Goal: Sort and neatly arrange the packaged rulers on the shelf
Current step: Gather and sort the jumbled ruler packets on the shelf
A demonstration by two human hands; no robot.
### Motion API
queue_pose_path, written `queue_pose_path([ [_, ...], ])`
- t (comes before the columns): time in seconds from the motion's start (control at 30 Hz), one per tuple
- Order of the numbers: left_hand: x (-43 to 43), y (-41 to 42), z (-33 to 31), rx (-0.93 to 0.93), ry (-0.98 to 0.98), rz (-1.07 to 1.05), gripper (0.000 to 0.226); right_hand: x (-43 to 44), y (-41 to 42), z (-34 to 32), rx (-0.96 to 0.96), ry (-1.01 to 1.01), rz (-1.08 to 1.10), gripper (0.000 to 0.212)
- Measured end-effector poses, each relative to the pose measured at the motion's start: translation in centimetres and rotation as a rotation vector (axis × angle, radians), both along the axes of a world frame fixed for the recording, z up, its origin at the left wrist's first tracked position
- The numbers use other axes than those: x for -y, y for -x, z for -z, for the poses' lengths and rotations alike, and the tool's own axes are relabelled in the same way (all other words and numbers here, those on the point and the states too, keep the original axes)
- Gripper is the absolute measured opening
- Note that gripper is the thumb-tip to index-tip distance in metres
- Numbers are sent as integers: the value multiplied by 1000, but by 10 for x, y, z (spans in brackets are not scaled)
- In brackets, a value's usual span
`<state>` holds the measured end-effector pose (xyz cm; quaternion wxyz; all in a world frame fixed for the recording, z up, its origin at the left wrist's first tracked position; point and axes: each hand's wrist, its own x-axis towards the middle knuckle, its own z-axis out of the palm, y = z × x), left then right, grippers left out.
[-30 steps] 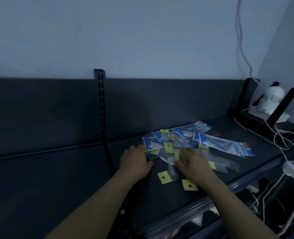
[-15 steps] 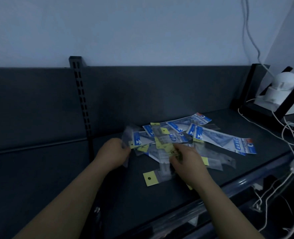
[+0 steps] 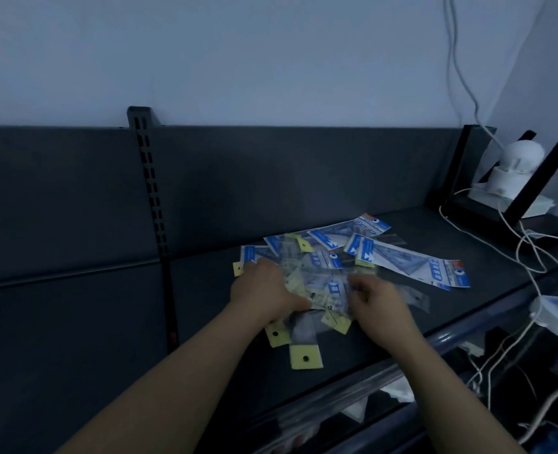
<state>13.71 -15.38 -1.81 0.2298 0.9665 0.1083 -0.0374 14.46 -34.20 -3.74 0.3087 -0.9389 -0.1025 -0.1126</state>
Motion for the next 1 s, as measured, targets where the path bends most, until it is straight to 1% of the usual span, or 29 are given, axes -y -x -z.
queue_pose_path([
  [0.03,-1,-1,-1,-19,12,9,93,0,1,0,-7,63,-26,14],
  [0.07,-3,-2,-3,-31,30,14,84,0,1,2,-12,109,-50,20],
  [0.17,-17,-3,-2,-22,92,19,38,0,2,0,-41,151,-91,33],
  [0.2,-22,-3,0,4,117,17,27,0,2,-2,-58,168,-99,36],
  [0.27,-32,-5,5,54,167,-1,16,1,4,-5,-114,217,-111,45],
  [0.37,-40,-10,5,140,238,-53,14,2,1,-9,-115,239,-123,47],
  [0.4,-40,-12,3,162,267,-57,15,2,-3,-11,-111,234,-120,52],
  [0.47,-40,-18,1,159,298,-59,24,2,-14,-14,-114,269,-129,72],
  [0.5,-40,-21,2,135,286,-62,30,1,-20,-15,-118,320,-151,80],
  [0.57,-42,-25,5,83,227,-73,41,-3,-31,-16,-175,400,-183,84],
  [0.63,-44,-26,9,37,199,-95,53,-5,-37,-16,-249,382,-179,75],
  [0.7,-47,-25,9,33,226,-122,55,-7,-38,-14,-180,397,-186,54],
  [0.73,-49,-23,8,43,233,-131,52,-6,-37,-13,-126,426,-201,50],
  [0.77,-51,-23,8,49,240,-139,49,-7,-36,-11,-92,444,-222,51],
  [0.83,-53,-20,7,61,251,-157,43,-9,-32,-11,-85,441,-248,51],
  [0.93,-54,-13,4,48,294,-168,43,-16,-27,-17,-98,402,-236,37],
  [1.0,-54,-7,2,22,340,-187,46,-18,-25,-19,-109,367,-194,34],
])
